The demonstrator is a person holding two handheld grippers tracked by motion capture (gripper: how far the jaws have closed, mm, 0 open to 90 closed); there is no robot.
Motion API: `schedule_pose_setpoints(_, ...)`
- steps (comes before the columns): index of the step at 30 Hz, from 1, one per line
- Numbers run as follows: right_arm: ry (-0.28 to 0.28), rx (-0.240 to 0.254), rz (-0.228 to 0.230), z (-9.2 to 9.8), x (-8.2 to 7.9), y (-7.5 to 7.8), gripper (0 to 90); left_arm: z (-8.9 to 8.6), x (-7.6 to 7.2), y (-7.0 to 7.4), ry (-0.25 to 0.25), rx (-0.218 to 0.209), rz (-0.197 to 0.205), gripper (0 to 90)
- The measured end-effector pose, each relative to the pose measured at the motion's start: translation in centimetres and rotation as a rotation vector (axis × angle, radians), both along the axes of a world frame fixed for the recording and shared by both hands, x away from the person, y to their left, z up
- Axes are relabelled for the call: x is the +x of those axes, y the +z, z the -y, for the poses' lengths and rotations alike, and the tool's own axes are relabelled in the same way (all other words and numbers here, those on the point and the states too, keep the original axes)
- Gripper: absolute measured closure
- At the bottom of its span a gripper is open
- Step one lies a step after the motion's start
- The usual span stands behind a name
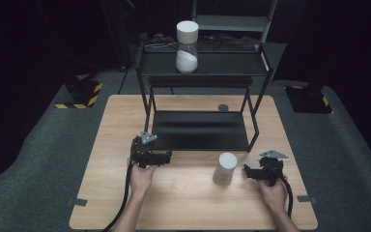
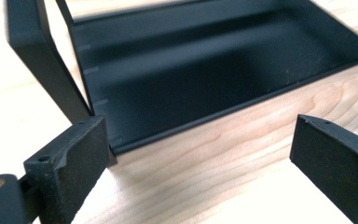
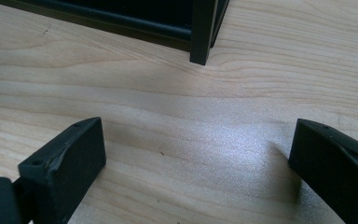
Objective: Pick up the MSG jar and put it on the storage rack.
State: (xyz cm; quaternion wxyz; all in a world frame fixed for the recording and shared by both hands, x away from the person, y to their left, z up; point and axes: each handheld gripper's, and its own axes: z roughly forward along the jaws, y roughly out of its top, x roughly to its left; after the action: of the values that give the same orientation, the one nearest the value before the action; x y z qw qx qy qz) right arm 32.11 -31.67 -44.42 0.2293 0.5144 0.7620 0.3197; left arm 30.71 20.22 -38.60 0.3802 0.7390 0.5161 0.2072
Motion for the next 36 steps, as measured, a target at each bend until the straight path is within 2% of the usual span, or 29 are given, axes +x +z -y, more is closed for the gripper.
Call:
schedule_pose_setpoints(6,0.000,0.000,0.000,0.0,0.0,0.0,2.9,0.4,0.0,-1.3,0.002,0.010,-0.018,4.8)
schedule_pose_setpoints(16,0.000,0.000,0.000,0.0,0.0,0.0,2.9,1.2,0.3,-3.3,0.012,-0.001,-0.049,4.6)
schedule_pose_setpoints(22,0.000,0.000,0.000,0.0,0.0,0.0,2.9,1.9,0.4,-4.0,0.014,0.011,-0.055,4.5)
schedule_pose_setpoints(26,0.000,0.000,0.000,0.0,0.0,0.0,2.9,2.5,0.4,-4.5,0.011,0.033,-0.060,4.4)
schedule_pose_setpoints(36,0.000,0.000,0.000,0.0,0.0,0.0,2.9,2.7,0.3,-5.7,0.031,0.037,-0.080,4.4)
